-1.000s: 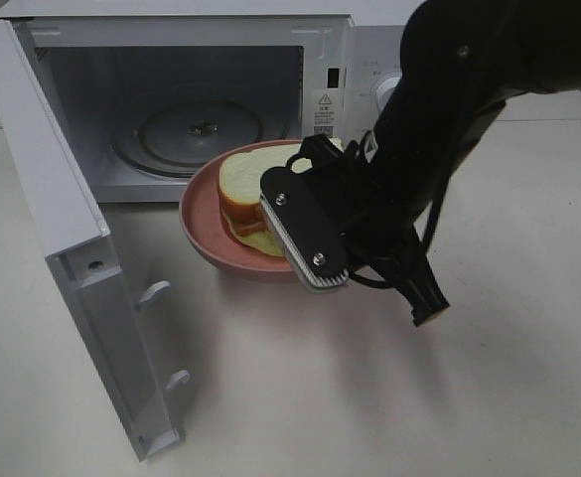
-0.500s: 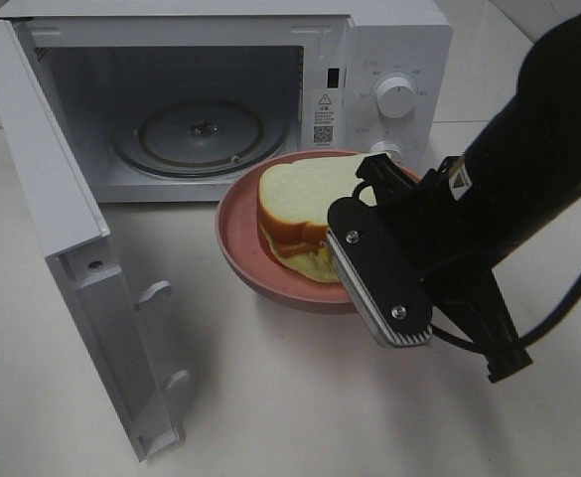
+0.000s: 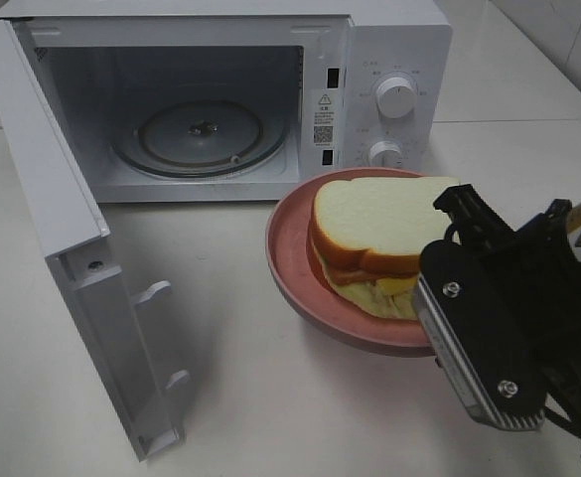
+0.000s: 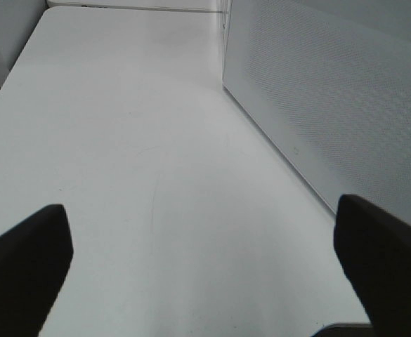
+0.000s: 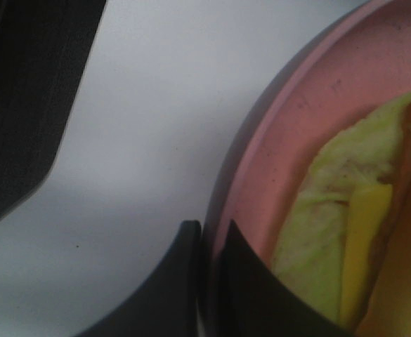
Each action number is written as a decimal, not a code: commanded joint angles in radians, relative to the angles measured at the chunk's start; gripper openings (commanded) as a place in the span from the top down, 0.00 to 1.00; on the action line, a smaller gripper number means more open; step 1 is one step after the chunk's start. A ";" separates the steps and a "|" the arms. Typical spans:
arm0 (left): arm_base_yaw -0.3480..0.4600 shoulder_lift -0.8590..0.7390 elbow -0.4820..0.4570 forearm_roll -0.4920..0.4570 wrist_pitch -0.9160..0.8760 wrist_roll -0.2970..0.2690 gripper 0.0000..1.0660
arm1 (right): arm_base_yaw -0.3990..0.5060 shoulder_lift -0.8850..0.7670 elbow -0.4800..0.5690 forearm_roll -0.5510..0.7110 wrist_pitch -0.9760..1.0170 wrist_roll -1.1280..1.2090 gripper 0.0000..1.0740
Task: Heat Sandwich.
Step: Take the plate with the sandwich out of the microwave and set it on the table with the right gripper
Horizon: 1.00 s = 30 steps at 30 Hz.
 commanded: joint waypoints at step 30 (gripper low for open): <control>-0.004 -0.016 0.002 0.000 -0.015 0.000 0.10 | -0.004 -0.274 0.057 -0.350 0.218 0.765 0.97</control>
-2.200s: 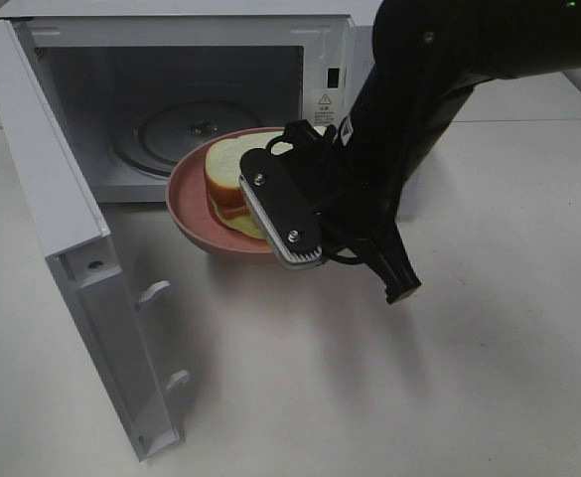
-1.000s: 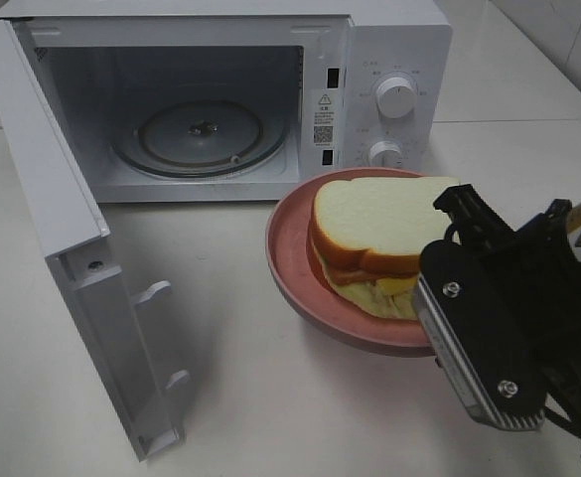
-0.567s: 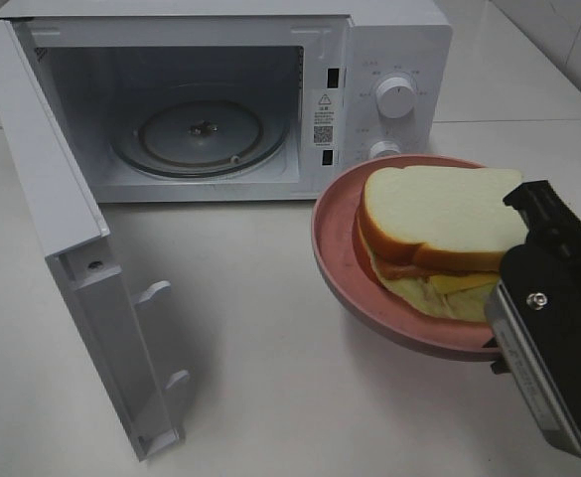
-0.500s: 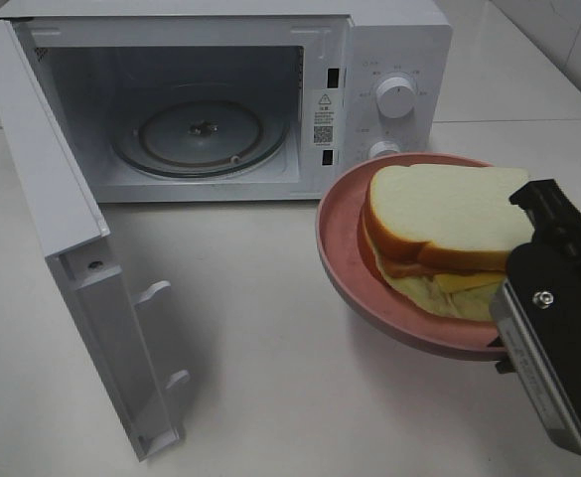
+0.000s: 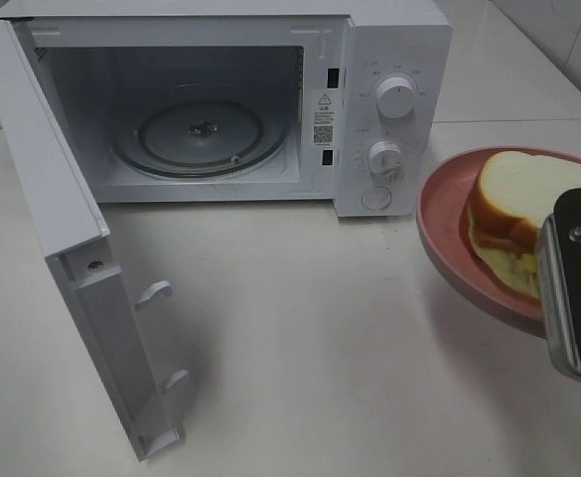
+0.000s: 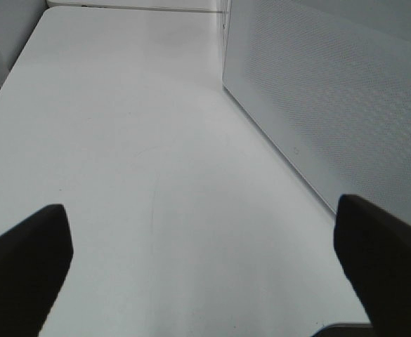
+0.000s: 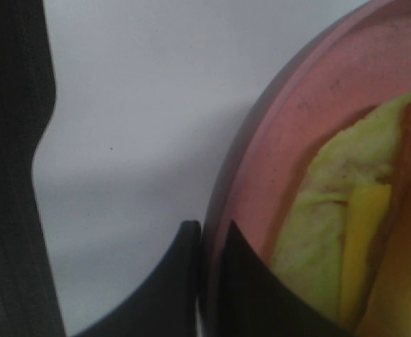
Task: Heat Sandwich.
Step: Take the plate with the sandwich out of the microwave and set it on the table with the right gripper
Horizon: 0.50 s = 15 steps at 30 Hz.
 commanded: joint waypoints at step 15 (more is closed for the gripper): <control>-0.004 -0.016 0.002 0.000 -0.015 0.000 0.10 | -0.004 -0.009 -0.002 -0.154 0.129 0.472 0.96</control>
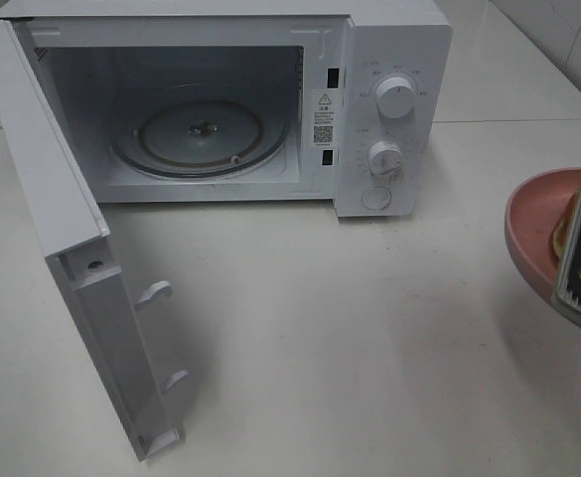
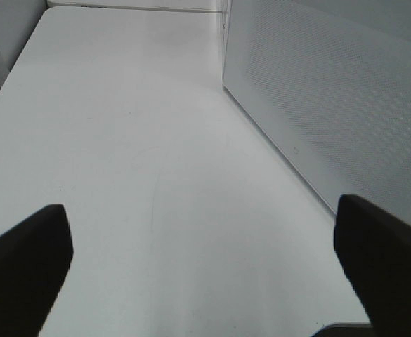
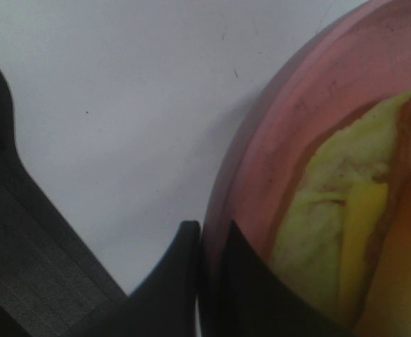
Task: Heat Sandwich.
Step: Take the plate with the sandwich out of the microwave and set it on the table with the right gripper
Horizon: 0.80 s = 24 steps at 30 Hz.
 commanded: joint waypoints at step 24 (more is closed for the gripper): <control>-0.004 -0.016 0.002 0.000 -0.015 0.000 0.10 | -0.008 0.270 -0.149 -0.172 0.016 0.479 0.96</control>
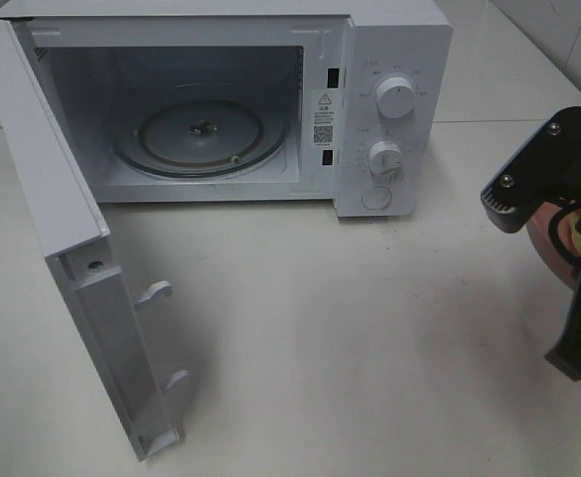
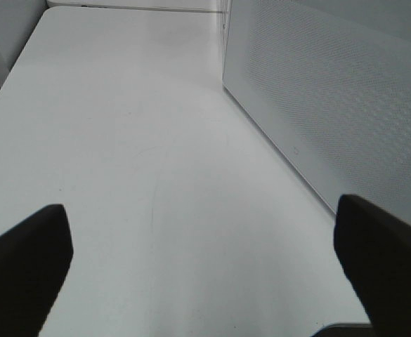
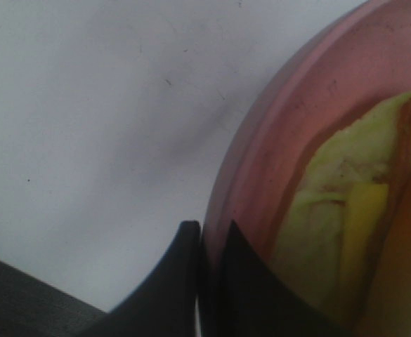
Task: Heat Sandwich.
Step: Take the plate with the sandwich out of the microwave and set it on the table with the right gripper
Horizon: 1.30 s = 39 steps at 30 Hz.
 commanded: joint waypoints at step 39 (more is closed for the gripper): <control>-0.004 -0.016 0.002 0.000 -0.015 0.000 0.10 | -0.287 0.292 -0.090 -0.189 -0.153 0.324 1.00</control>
